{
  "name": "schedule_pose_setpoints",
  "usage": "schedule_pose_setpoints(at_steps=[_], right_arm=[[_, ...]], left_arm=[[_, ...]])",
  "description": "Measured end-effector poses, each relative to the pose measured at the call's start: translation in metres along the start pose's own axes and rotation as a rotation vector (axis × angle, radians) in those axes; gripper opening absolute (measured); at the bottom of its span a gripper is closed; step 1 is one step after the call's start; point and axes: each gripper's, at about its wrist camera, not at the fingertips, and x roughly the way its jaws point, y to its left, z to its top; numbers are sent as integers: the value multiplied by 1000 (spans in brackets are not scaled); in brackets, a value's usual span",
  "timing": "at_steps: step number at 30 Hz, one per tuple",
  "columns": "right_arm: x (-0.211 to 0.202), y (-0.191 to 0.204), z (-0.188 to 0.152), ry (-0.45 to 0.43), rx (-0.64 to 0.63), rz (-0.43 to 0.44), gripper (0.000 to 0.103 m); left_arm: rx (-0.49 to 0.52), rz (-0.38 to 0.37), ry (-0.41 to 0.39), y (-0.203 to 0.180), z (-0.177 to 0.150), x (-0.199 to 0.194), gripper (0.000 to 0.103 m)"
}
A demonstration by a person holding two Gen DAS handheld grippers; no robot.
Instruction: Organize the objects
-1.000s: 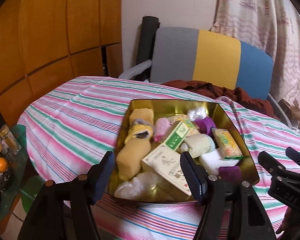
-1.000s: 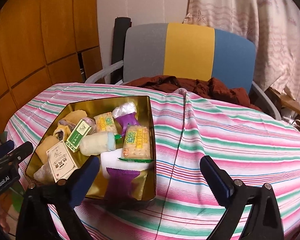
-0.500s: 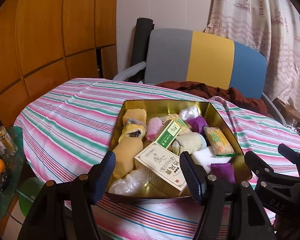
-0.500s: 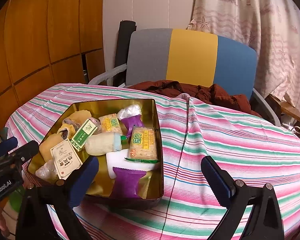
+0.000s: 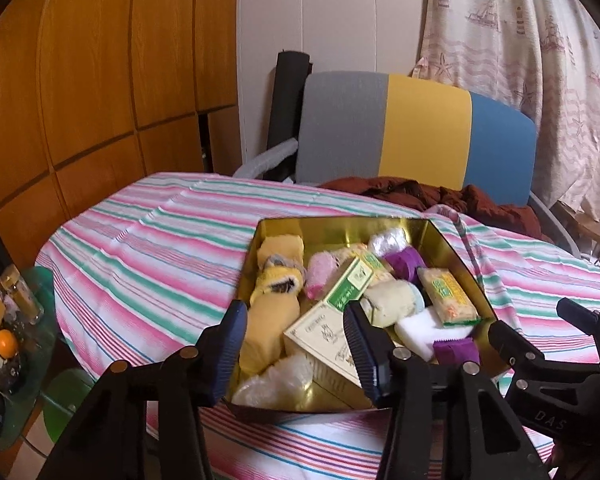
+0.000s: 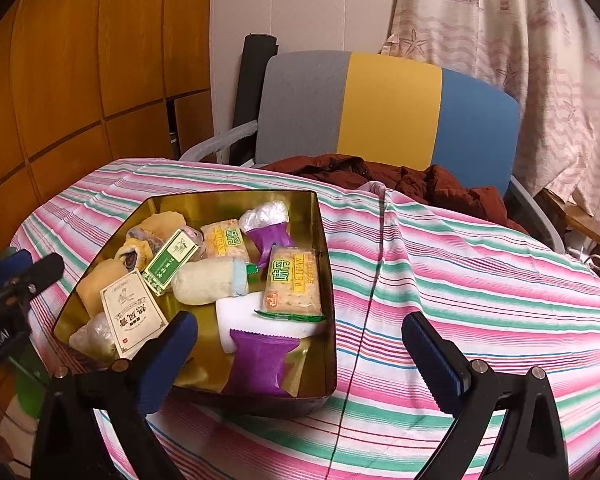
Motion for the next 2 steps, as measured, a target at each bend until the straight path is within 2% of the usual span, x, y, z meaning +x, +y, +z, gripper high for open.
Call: schedule_pose_setpoints(at_steps=[2], right_arm=[[0, -3, 2, -5, 12, -7, 103]], left_arm=[[-7, 3, -1, 1, 3, 0, 50]])
